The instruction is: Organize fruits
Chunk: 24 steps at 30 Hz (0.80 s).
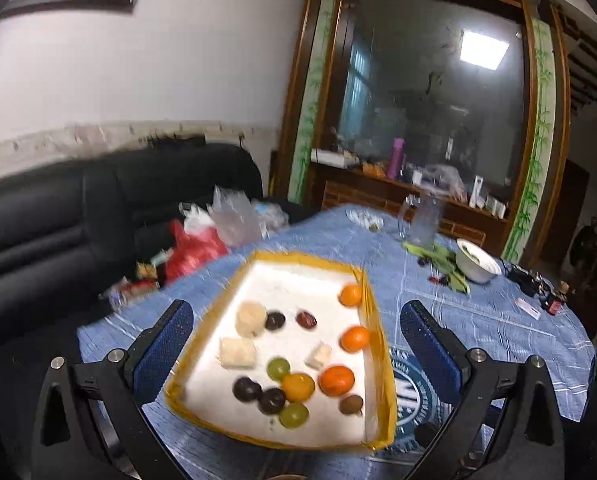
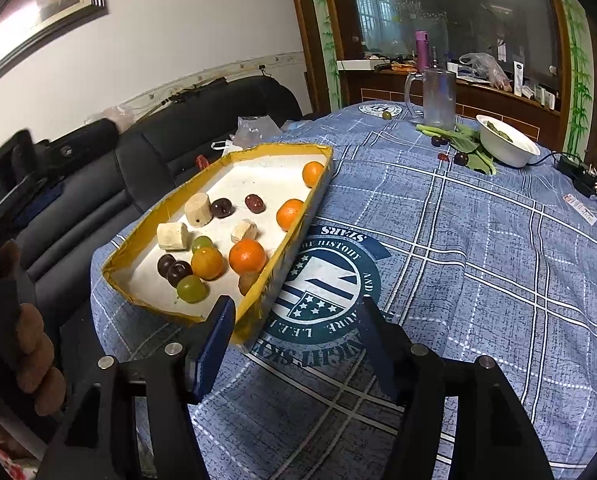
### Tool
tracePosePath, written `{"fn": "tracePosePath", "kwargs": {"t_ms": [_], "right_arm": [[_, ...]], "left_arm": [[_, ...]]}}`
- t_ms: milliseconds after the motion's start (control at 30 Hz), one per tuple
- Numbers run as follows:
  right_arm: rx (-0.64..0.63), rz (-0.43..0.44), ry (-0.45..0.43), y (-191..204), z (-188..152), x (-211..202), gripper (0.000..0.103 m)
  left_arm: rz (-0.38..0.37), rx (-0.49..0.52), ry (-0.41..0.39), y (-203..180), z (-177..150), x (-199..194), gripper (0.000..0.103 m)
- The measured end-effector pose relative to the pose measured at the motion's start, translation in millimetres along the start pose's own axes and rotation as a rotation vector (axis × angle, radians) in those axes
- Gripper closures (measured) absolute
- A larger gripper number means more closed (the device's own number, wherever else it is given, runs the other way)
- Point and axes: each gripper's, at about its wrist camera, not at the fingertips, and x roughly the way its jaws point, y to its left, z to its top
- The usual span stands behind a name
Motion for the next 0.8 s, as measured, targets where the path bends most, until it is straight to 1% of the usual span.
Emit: {"fn": "tracePosePath", "kwargs": {"t_ms": [167, 300, 367, 467, 533, 633, 800], "right_arm": [[-0.043, -0.02, 0.017, 8.8, -1.4, 5.0, 0.031], [-0.062, -0.031, 0.037, 13.9, -1.5, 11.4, 0.029], [-0.069, -0.034, 0.048, 16.3, -1.6, 15.2, 0.029], [-0.081, -0.037, 0.061, 19.3, -1.1, 20.5, 0.029], [-0.084, -0.037, 0.061, 20.9, -0.1, 22.5, 0.025], [-0.094, -0.041, 0.065, 23.5, 2.1, 25.4, 0.024], [-0.103, -0.041, 0.07, 25.8, 5.2, 28.1, 0.024]], "left_arm": [[0.051, 0.026, 0.117, -1.9, -7.1, 17.8, 0.0], [0.062, 0.032, 0.16, -0.2, -13.6, 25.3, 0.0], [0.06, 0.038, 0.173, -0.5, -15.3, 28.6, 0.0], [0.078, 0.061, 0.184, -2.6, -18.2, 32.1, 0.0], [0.084, 0.073, 0.19, -3.6, -19.8, 33.1, 0.0], [0.084, 0.081, 0.2, -4.4, -21.8, 36.3, 0.0], [0.087, 0.085, 0.216, -3.6, -23.2, 41.4, 0.0]]}}
